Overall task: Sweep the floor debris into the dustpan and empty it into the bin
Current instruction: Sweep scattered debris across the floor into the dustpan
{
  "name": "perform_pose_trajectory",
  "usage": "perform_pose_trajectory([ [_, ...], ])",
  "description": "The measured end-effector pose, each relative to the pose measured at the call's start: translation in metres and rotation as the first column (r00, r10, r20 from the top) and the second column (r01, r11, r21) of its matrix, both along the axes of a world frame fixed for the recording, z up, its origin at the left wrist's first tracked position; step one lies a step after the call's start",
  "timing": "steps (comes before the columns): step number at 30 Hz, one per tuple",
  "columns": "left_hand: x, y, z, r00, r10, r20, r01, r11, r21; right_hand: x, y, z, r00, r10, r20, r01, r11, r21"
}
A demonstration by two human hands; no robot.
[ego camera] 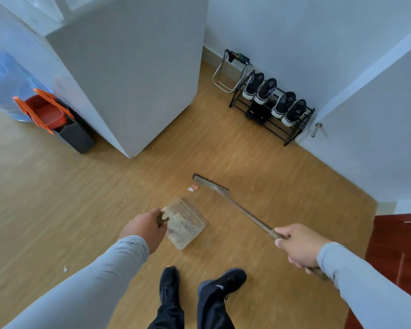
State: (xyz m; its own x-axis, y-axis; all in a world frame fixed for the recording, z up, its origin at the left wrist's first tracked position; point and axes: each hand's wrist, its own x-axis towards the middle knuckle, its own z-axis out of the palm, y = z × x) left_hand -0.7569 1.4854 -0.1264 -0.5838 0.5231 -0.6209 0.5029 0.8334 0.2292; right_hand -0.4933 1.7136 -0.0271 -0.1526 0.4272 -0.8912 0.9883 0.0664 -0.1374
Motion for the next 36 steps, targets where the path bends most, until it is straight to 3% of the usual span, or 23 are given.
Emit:
perform_pose_trajectory([
  [6, -0.01, 0.001, -0.006, 0.997, 0.073, -0.022, -0.074, 0.997, -0.027, -0.058, -0.015, -0.085, 0.984, 0.135, 0.114, -0.146, 0.985, 0.095],
  [11, -0.017, 0.008, -0.008, 0.998, 0.067, -0.023, -0.067, 0.998, -0.011, -0.045, -0.033, -0.074, 0.888, 0.413, 0.202, -0.419, 0.908, -0.017],
  [13, -0.021, 0.008, -0.006, 0.998, 0.065, -0.019, -0.065, 0.998, -0.009, -0.027, -0.017, -0.047, 0.917, 0.369, 0.155, -0.361, 0.93, -0.074],
  [17, -0.022, 0.005, -0.004, 0.998, 0.061, -0.021, -0.061, 0.998, 0.002, 0.015, 0.008, 0.002, 0.994, 0.088, 0.063, -0.08, 0.989, -0.125],
  [22, -0.018, -0.011, 0.001, 0.999, 0.053, 0.013, -0.053, 0.999, 0.0, 0.034, -0.016, 0.013, 1.0, -0.024, 0.017, 0.025, 0.997, -0.066],
  [27, -0.029, -0.036, 0.009, 1.0, 0.019, 0.024, -0.018, 0.999, -0.037, 0.009, -0.035, -0.034, 0.998, -0.036, 0.047, 0.035, 0.999, 0.022],
  [30, -0.02, -0.042, 0.005, 1.0, -0.01, 0.02, 0.011, 0.997, -0.073, -0.005, -0.06, -0.067, 0.993, 0.042, 0.114, -0.045, 0.999, 0.025],
  [34, -0.005, -0.042, -0.002, 0.999, -0.043, -0.011, 0.042, 0.996, -0.075, -0.01, -0.107, -0.083, 0.975, 0.165, 0.149, -0.14, 0.976, -0.168],
  [36, -0.005, -0.043, -0.002, 0.999, -0.04, -0.019, 0.039, 0.997, -0.063, -0.003, -0.114, -0.071, 0.983, 0.142, 0.113, -0.11, 0.962, -0.249],
])
